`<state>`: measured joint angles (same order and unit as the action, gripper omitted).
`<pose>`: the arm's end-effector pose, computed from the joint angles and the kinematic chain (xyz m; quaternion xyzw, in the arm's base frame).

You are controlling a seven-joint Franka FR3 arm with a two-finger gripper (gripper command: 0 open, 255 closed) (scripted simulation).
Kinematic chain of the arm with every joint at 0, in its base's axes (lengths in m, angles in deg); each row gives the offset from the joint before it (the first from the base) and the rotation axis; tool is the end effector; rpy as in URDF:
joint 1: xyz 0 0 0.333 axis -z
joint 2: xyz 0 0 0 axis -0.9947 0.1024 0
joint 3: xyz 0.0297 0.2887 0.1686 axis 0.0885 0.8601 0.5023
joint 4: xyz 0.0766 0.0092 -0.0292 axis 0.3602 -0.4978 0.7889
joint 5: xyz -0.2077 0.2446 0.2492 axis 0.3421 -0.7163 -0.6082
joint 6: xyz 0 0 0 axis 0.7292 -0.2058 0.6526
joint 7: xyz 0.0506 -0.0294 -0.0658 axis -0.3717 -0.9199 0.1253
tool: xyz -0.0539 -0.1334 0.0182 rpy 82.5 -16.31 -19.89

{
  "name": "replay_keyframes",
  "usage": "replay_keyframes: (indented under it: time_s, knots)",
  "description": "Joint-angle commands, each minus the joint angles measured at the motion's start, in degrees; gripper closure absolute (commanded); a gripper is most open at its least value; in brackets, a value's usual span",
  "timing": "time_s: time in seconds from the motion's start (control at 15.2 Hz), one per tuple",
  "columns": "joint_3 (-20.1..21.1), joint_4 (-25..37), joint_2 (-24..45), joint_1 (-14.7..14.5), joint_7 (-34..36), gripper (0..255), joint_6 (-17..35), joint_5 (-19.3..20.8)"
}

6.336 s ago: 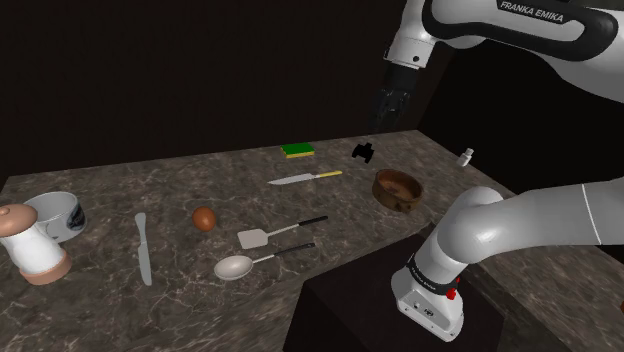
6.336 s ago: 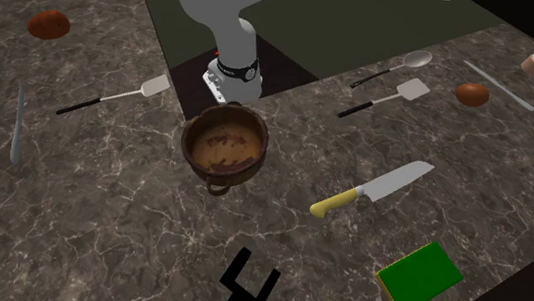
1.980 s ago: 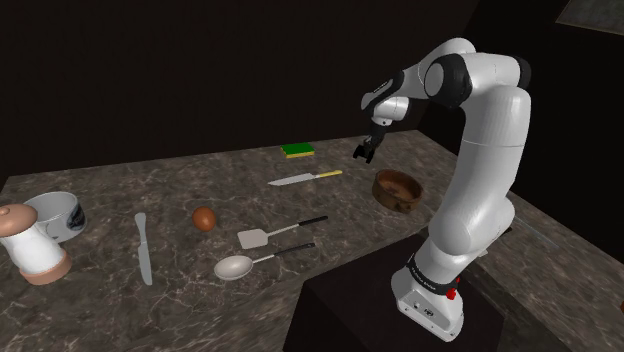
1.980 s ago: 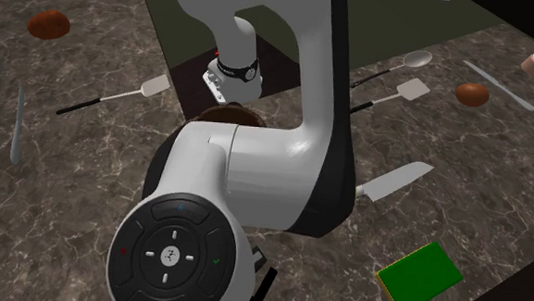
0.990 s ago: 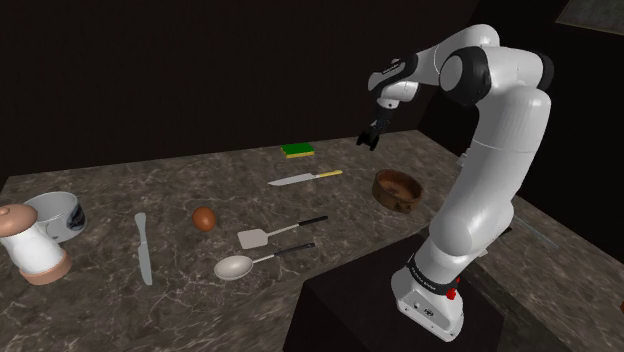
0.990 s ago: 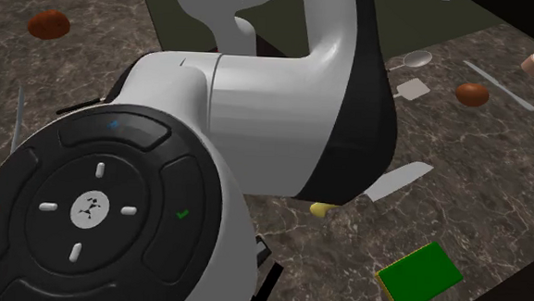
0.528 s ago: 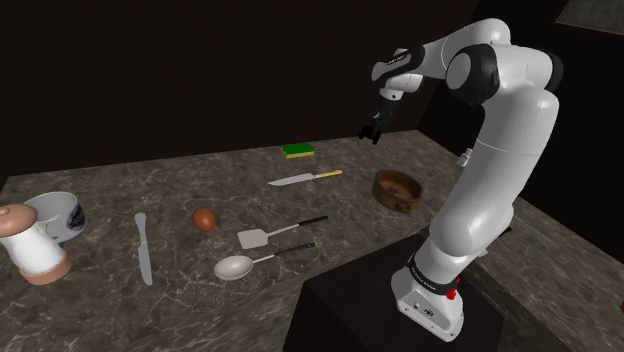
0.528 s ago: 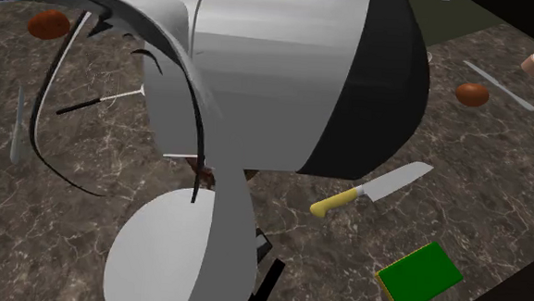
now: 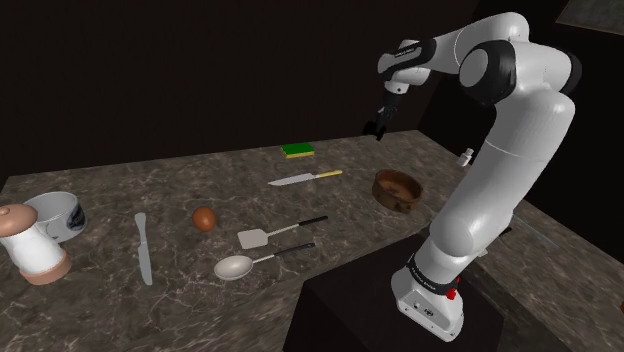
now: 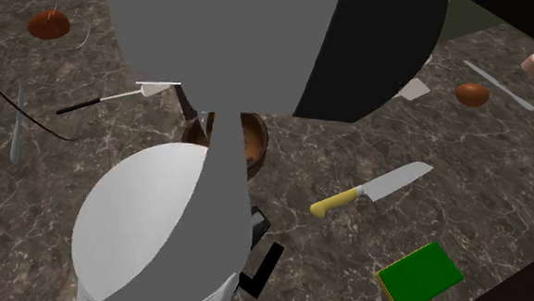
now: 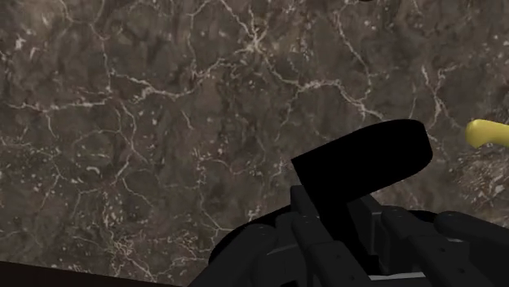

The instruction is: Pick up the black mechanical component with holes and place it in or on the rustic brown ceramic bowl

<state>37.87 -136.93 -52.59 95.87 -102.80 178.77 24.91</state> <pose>0.4687 -0.3737 0.4083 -0.9995 0.0311 0.0049 0.0005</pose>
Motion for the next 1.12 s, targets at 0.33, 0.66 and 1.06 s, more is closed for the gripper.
replay_keyframes:
  time_s: [0.33,0.66,1.06]
  knots:
    - [0.6,-17.7,-17.1,-0.7,5.6,255,2.4,8.9]
    - [2.6,-28.9,-29.8,1.5,9.3,255,1.6,14.4]
    - [5.5,-40.7,-45.6,5.8,11.8,255,-2.6,18.7]
